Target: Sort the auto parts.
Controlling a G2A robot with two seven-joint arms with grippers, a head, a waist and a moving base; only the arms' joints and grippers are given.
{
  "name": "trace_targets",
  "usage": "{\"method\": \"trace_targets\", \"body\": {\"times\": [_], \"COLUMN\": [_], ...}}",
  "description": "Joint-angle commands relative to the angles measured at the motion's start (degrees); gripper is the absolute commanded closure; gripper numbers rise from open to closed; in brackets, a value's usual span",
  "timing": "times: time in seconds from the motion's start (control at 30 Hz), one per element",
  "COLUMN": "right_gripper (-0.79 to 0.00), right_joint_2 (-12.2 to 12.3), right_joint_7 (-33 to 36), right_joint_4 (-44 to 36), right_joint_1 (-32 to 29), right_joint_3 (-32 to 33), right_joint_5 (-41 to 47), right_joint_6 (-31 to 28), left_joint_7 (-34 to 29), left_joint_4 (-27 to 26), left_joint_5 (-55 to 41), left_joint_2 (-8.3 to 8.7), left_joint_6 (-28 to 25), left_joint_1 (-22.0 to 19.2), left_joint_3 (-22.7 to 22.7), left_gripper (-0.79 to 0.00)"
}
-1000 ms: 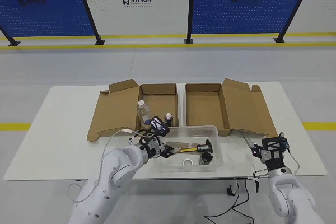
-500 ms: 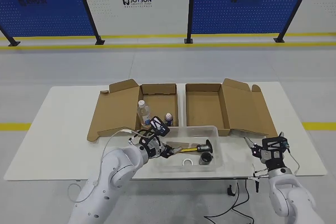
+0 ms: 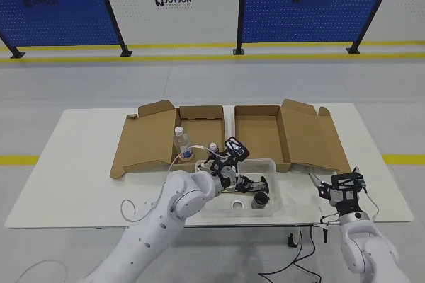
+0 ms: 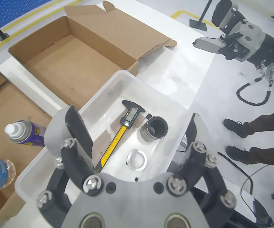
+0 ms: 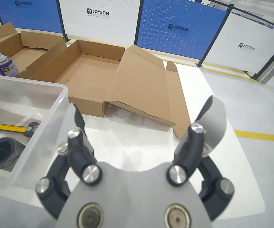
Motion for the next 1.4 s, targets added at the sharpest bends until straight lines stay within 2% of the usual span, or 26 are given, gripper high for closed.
{"method": "trace_targets", "body": {"times": [0.0,0.1,0.17,0.3,0.47,0.6,0.77,1.0,1.37], "right_gripper": [-0.785,-0.785,-0.785,-0.785,-0.785,-0.785,-0.785,-0.785,-0.785], "right_joint_2": [0.0,0.0,0.0,0.0,0.0,0.0,0.0,0.0,0.0], "right_joint_7": [0.0,0.0,0.0,0.0,0.0,0.0,0.0,0.0,0.0], "right_joint_4": [0.0,0.0,0.0,0.0,0.0,0.0,0.0,0.0,0.0], "right_joint_1": [0.0,0.0,0.0,0.0,0.0,0.0,0.0,0.0,0.0], "right_joint_3": [0.0,0.0,0.0,0.0,0.0,0.0,0.0,0.0,0.0], "right_joint_5": [0.0,0.0,0.0,0.0,0.0,0.0,0.0,0.0,0.0], "right_joint_6": [0.0,0.0,0.0,0.0,0.0,0.0,0.0,0.0,0.0], "left_joint_7": [-0.4,-1.1,-2.1,-2.9,-3.4,-3.8,-4.3,-5.2,-6.2], "left_joint_4": [3.6,7.6,9.9,13.6,16.5,17.5,18.2,19.4,21.4], "left_joint_5": [-0.8,-2.5,-3.5,-4.6,-5.0,-5.4,-6.7,-6.8,-5.9], "left_joint_2": [-0.92,-2.10,-2.73,-3.73,-4.53,-4.99,-5.47,-6.02,-6.37], "left_joint_6": [0.6,0.9,0.5,0.1,0.0,-0.3,-0.5,-0.5,0.3], "left_joint_1": [-2.9,-5.4,-6.7,-8.4,-9.5,-10.0,-10.1,-10.6,-10.8], "left_joint_3": [2.7,5.5,7.0,9.1,10.6,11.2,11.7,12.4,12.4], "left_gripper": [-0.785,-0.773,-0.720,-0.745,-0.696,-0.650,-0.665,-0.613,-0.613]}}
